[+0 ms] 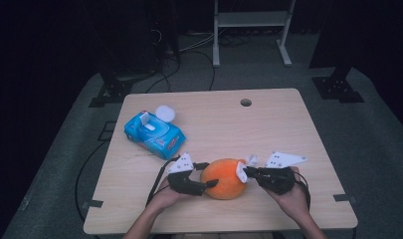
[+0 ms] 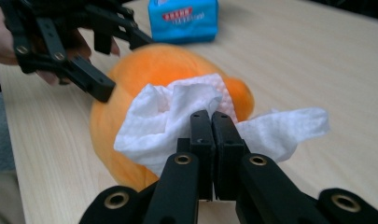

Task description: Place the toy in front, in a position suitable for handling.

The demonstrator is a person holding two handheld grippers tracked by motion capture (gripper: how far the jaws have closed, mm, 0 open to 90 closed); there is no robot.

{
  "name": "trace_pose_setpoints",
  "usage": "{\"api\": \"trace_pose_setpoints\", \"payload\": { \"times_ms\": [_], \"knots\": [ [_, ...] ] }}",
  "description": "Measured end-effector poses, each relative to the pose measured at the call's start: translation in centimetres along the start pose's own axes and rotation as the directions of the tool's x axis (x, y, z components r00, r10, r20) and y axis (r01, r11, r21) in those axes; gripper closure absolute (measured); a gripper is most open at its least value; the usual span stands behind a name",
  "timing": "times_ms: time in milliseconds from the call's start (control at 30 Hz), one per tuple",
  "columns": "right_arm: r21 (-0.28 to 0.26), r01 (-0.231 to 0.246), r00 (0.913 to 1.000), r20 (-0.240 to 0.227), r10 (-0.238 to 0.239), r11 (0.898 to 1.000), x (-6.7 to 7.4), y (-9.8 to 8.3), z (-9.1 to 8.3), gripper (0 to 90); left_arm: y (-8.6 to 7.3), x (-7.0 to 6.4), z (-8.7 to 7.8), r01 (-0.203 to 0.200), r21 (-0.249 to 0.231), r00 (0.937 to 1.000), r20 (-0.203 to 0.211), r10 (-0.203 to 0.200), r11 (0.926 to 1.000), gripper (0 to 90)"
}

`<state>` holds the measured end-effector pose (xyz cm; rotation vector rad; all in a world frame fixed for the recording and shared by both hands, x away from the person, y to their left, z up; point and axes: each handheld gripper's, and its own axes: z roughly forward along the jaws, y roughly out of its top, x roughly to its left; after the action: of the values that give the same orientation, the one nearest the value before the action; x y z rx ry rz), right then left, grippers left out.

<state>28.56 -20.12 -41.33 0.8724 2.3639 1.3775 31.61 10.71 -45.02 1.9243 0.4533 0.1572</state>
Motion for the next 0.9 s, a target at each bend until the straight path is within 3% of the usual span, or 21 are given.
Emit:
{"api": "trace_pose_setpoints", "payload": {
  "times_ms": [100, 233, 300, 400, 500, 633, 700, 767, 900],
  "knots": [
    [0.024, -0.017, 0.9998, 0.007, 0.017, 1.000, -0.4, -0.6, -0.2, 87.6, 0.2, -0.3, 0.1, -0.012, 0.006, 0.9999, 0.000, 0.012, 0.9999, 30.7],
    [-0.031, -0.005, 0.9999, 0.010, 0.005, 1.000, 0.2, 0.2, -0.9, 87.7, 0.3, -0.6, 0.2, -0.037, 0.013, 0.9993, 0.000, 0.037, 0.9992, 30.6],
    [-0.055, 0.027, 0.9996, 0.012, -0.026, 0.998, 0.8, 1.0, -0.7, 87.7, 0.3, -0.7, 0.3, -0.046, 0.014, 0.9989, -0.001, 0.046, 0.9988, 30.6],
    [-0.040, 0.047, 0.9988, 0.015, -0.047, 0.998, 0.9, 1.2, -0.4, 87.7, 0.4, -0.8, 0.2, -0.059, 0.019, 0.9983, 0.003, 0.059, 0.9981, 30.5],
    [-0.017, 0.024, 0.9994, 0.027, -0.023, 1.000, 0.3, 0.7, -0.4, 87.7, 0.6, -1.2, 0.4, -0.079, 0.018, 0.9968, 0.005, 0.079, 0.9967, 30.5],
    [-0.039, 0.036, 0.9984, 0.045, -0.034, 0.999, 0.5, 0.9, -1.1, 88.0, 0.7, -1.7, 0.6, -0.108, 0.026, 0.9942, 0.009, 0.107, 0.9939, 30.5],
    [-0.057, 0.050, 0.9981, 0.037, -0.048, 0.997, 1.1, 1.4, -1.1, 88.0, 0.8, -1.9, 0.6, -0.111, 0.031, 0.9938, 0.009, 0.111, 0.9933, 30.6],
    [-0.040, 0.077, 0.9963, 0.040, -0.076, 0.996, 1.4, 1.6, -0.7, 88.0, 0.8, -1.9, 0.6, -0.110, 0.034, 0.9939, 0.008, 0.110, 0.9933, 30.7],
    [-0.009, 0.050, 0.9974, 0.053, -0.050, 0.999, 0.4, 1.0, -0.8, 88.0, 0.9, -2.0, 0.7, -0.103, 0.028, 0.9946, 0.011, 0.103, 0.9943, 30.9]
  ]
}}
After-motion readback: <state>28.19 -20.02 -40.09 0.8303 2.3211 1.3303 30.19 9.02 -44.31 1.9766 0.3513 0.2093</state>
